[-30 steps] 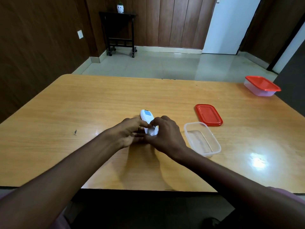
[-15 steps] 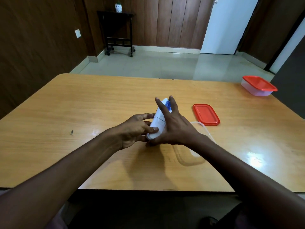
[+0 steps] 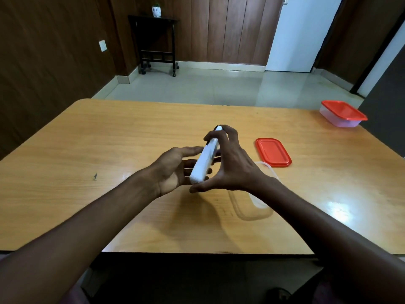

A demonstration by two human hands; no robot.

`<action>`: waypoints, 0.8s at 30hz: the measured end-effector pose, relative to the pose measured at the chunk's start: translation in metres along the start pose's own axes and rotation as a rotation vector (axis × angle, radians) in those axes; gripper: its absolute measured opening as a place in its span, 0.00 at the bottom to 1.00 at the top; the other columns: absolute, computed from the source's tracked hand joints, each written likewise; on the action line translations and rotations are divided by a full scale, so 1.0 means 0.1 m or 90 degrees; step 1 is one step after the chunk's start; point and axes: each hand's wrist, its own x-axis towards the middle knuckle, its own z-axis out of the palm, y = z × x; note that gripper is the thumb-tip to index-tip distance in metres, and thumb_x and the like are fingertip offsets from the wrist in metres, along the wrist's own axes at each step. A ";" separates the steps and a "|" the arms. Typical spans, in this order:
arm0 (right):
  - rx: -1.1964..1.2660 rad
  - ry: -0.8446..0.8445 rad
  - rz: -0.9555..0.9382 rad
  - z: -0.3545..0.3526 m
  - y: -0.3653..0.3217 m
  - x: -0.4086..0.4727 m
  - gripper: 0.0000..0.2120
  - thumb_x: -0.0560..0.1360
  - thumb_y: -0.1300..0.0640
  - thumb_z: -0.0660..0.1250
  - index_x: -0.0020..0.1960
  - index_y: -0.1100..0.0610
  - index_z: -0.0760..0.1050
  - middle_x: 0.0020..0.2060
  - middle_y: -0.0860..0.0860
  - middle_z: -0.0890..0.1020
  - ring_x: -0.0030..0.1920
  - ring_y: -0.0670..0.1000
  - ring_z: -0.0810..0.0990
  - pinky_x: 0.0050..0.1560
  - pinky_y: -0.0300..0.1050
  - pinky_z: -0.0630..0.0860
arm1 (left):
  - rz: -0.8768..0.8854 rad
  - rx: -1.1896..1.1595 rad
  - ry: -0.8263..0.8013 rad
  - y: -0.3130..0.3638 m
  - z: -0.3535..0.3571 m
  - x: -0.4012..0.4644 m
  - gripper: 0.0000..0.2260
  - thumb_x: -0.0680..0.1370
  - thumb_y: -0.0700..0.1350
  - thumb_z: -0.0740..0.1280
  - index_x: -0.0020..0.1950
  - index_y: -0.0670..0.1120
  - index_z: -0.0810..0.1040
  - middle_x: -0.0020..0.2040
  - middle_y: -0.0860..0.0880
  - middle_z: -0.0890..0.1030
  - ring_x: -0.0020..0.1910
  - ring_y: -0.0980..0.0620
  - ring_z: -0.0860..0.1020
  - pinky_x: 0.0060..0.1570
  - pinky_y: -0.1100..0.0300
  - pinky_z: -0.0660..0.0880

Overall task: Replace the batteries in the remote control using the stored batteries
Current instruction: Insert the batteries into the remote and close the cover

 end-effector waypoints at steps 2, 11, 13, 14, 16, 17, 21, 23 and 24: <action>0.064 -0.012 -0.021 -0.02 0.03 0.01 0.53 0.51 0.39 0.86 0.67 0.53 0.64 0.69 0.51 0.62 0.59 0.50 0.76 0.55 0.45 0.83 | 0.011 -0.019 0.026 0.01 -0.01 0.02 0.16 0.75 0.41 0.70 0.63 0.43 0.80 0.56 0.39 0.83 0.49 0.43 0.82 0.48 0.50 0.79; 0.055 0.009 0.199 0.09 -0.06 -0.02 0.40 0.65 0.38 0.79 0.71 0.54 0.72 0.61 0.50 0.80 0.49 0.48 0.84 0.46 0.51 0.84 | 0.059 -0.091 0.131 -0.05 -0.02 0.09 0.12 0.74 0.35 0.71 0.57 0.40 0.82 0.45 0.43 0.87 0.43 0.46 0.86 0.35 0.55 0.83; 0.008 0.033 0.210 0.17 -0.09 -0.04 0.36 0.67 0.39 0.78 0.69 0.55 0.75 0.55 0.51 0.82 0.48 0.50 0.83 0.46 0.52 0.83 | 0.060 -0.092 0.140 -0.07 0.01 0.11 0.10 0.75 0.36 0.71 0.56 0.40 0.82 0.44 0.43 0.87 0.41 0.47 0.86 0.34 0.56 0.82; -0.018 0.046 0.213 0.20 -0.10 -0.04 0.34 0.68 0.41 0.77 0.68 0.55 0.76 0.53 0.52 0.83 0.48 0.51 0.82 0.45 0.52 0.82 | 0.060 -0.094 0.136 -0.07 0.02 0.12 0.09 0.75 0.37 0.71 0.55 0.40 0.82 0.43 0.44 0.87 0.39 0.48 0.86 0.33 0.56 0.82; -0.055 0.071 0.219 0.22 -0.10 -0.01 0.28 0.69 0.43 0.74 0.65 0.55 0.79 0.49 0.53 0.84 0.48 0.52 0.82 0.45 0.51 0.81 | 0.059 -0.091 0.127 -0.07 0.04 0.13 0.10 0.76 0.39 0.71 0.56 0.39 0.82 0.43 0.44 0.87 0.38 0.48 0.86 0.34 0.55 0.82; -0.068 0.076 0.228 0.21 -0.09 0.01 0.26 0.69 0.43 0.73 0.63 0.55 0.81 0.48 0.52 0.85 0.47 0.52 0.82 0.44 0.50 0.80 | 0.060 -0.079 0.133 -0.06 0.03 0.14 0.10 0.77 0.41 0.71 0.57 0.39 0.82 0.44 0.44 0.86 0.39 0.47 0.86 0.37 0.54 0.83; -0.126 0.094 0.308 0.11 0.10 0.22 0.20 0.67 0.46 0.73 0.54 0.55 0.84 0.43 0.54 0.86 0.43 0.56 0.83 0.38 0.47 0.76 | 0.087 0.114 0.225 -0.09 0.02 0.21 0.05 0.78 0.45 0.71 0.52 0.45 0.82 0.51 0.43 0.84 0.47 0.46 0.84 0.49 0.53 0.83; -0.150 0.103 0.356 0.02 0.27 0.34 0.18 0.66 0.47 0.72 0.51 0.57 0.83 0.42 0.56 0.86 0.43 0.59 0.83 0.36 0.46 0.73 | 0.114 0.285 0.266 -0.13 0.01 0.24 0.06 0.77 0.47 0.72 0.53 0.48 0.83 0.54 0.47 0.83 0.52 0.48 0.81 0.55 0.52 0.80; -0.169 0.099 0.376 -0.03 0.37 0.40 0.17 0.66 0.48 0.72 0.50 0.59 0.83 0.43 0.57 0.85 0.43 0.61 0.83 0.35 0.45 0.70 | 0.132 0.368 0.274 -0.16 0.01 0.25 0.08 0.76 0.48 0.72 0.55 0.50 0.83 0.55 0.48 0.83 0.55 0.49 0.80 0.55 0.54 0.78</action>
